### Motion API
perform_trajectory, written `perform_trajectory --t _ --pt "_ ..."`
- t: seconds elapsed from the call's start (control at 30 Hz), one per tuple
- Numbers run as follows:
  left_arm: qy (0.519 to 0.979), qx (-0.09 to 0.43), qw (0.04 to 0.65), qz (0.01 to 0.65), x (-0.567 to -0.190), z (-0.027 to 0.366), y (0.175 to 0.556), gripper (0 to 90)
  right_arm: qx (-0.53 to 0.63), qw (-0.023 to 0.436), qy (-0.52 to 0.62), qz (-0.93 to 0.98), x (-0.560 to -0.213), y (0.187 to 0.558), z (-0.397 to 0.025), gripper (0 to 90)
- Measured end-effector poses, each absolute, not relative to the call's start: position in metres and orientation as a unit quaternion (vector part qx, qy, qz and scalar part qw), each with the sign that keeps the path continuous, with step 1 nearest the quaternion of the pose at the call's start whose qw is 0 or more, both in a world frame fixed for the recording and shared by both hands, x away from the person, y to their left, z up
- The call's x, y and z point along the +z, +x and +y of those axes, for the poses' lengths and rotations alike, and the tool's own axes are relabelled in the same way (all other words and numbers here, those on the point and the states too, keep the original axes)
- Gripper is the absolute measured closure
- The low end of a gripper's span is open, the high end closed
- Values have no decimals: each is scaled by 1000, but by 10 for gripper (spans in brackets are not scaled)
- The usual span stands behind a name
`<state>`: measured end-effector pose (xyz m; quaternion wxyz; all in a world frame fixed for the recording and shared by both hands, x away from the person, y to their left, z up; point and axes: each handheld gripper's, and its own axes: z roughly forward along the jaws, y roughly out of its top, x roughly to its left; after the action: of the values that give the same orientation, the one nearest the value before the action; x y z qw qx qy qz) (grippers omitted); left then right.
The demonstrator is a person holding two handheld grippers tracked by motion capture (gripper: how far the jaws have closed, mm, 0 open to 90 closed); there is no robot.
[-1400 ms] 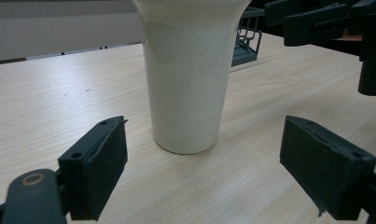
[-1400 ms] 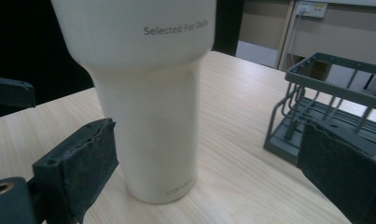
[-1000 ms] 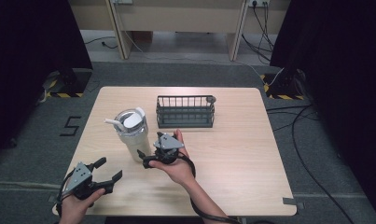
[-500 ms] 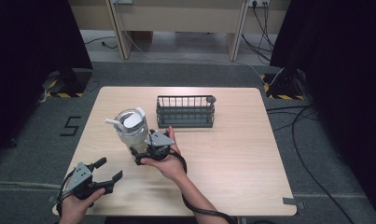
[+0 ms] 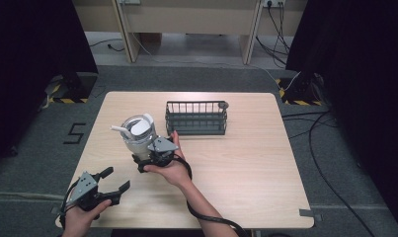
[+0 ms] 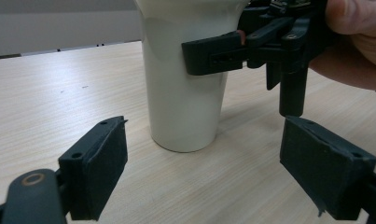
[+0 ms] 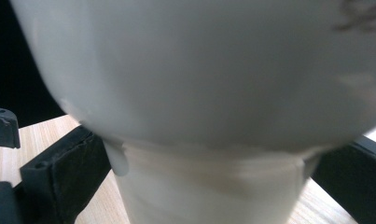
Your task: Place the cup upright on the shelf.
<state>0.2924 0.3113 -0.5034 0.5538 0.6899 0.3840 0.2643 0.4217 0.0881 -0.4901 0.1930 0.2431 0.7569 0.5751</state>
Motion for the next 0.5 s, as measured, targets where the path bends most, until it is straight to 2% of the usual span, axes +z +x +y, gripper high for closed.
perform_trajectory --t 0.2,0.5 --pt "692 264 553 382 -503 311 292 145 578 198 237 756 -493 425 91 17" --pt "693 262 554 380 -503 311 292 145 582 195 245 751 -500 429 97 92"
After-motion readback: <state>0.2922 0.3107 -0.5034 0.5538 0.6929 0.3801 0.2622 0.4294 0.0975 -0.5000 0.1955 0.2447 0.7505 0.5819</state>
